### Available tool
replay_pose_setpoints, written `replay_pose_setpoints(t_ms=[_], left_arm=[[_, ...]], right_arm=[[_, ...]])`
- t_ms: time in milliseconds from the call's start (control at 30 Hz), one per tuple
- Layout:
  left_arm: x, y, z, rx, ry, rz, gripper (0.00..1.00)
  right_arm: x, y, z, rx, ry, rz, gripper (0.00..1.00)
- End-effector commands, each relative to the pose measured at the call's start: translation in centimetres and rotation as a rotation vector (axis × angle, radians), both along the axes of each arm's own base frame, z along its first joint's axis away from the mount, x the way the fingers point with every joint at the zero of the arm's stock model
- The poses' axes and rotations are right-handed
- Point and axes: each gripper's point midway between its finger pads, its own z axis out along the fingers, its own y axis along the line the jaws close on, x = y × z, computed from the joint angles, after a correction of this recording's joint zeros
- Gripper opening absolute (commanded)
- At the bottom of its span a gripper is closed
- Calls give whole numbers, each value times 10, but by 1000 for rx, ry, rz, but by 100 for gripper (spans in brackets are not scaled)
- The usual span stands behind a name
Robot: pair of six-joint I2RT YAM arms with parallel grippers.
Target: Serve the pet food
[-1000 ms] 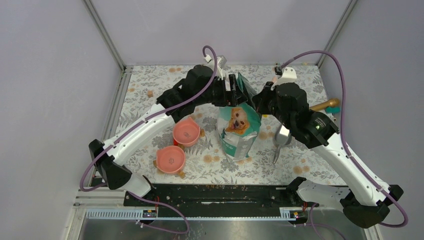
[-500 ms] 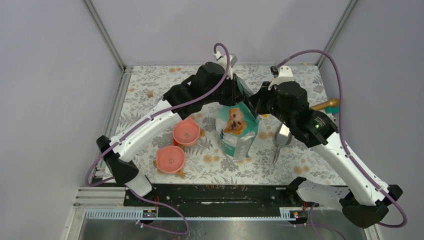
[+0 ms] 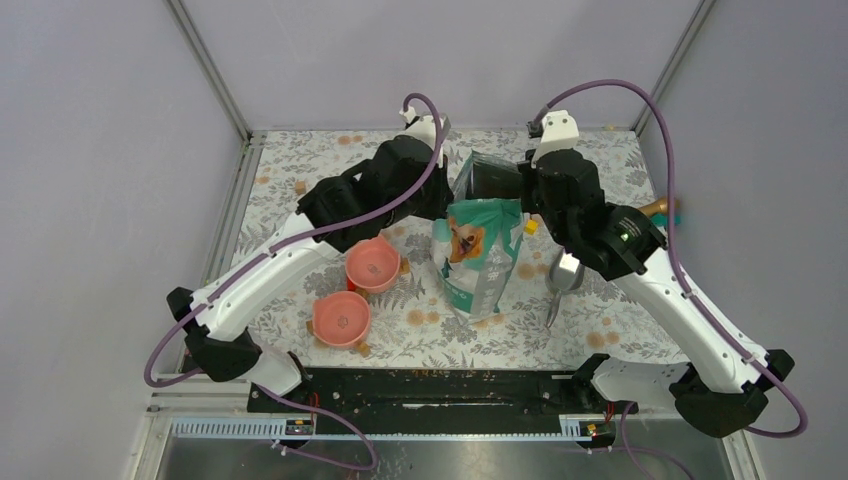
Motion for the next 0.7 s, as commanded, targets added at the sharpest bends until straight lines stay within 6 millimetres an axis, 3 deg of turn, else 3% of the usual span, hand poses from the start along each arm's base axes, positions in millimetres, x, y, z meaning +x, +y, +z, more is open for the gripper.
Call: replay_pose_setpoints(t_ms=[0, 200, 333, 433, 500, 533, 600, 667], left_arm=[[12, 72, 40, 104, -145, 203, 0], [16, 83, 41, 160, -150, 252, 0], [20, 75, 50, 158, -166, 227, 0], [23, 64, 51, 155, -158, 200, 0], [23, 57, 51, 137, -146, 181, 0], [23, 53, 50, 129, -140, 170, 4], [21, 46, 49, 105, -127, 146, 25], [17, 39, 50, 73, -123, 108, 49]], right_arm=[[1, -89, 61, -252, -175, -356, 0], [-5, -104, 77, -280, -219, -403, 0], [-7, -107, 81, -296, -229, -406, 0], [-6, -97, 75, -246, -223, -346, 0], [-7, -76, 64, -176, -199, -229, 0], [-8, -67, 60, -139, -192, -183, 0], [-11, -52, 56, -71, -180, -109, 2], [-14, -42, 53, -9, -169, -69, 16]])
